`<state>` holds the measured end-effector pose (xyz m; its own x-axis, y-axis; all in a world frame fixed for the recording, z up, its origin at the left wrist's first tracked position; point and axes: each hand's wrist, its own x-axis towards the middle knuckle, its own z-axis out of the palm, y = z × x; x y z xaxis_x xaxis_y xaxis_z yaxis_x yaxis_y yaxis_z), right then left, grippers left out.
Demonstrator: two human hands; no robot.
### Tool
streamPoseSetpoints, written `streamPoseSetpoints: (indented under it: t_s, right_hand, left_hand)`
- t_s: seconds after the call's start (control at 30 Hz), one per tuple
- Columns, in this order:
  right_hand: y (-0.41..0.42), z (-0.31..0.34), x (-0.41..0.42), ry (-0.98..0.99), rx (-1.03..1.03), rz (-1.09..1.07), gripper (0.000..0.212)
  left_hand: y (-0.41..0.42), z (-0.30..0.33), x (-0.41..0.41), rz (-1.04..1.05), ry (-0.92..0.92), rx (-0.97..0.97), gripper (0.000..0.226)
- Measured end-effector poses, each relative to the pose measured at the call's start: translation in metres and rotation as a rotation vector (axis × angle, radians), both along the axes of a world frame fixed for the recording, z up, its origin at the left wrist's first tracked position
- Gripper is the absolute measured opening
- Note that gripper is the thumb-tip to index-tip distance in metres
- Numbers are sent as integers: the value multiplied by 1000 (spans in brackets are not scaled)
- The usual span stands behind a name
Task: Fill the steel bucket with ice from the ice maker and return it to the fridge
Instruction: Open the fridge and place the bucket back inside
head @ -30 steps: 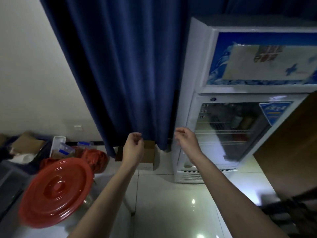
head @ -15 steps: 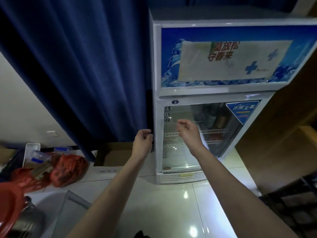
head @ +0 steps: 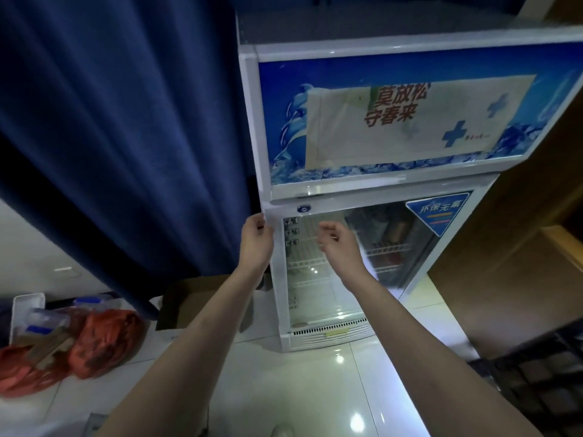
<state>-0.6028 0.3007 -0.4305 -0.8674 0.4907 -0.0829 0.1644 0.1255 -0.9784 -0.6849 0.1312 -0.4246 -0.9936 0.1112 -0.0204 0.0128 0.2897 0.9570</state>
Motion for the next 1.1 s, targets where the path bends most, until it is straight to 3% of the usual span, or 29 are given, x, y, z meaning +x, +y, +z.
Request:
streamPoseSetpoints:
  t_s: [0.2,0.33,0.73,1.1]
  right_hand:
    - [6,-3,-17,-26,7,-39,21]
    - [7,-5,-24,-44,-8,-98,18]
    - [-11,10,-11,13,-27,-151,4]
    - [-12,18,65,35,-91,-158,43]
  left_hand:
    - [8,1,-38,-28,7,23,50]
    - [7,0,-41,-37,-32,88,39]
    - [-1,0,-29,-40,19,-25,29]
    - [-4,-6,112,37,136,-31,14]
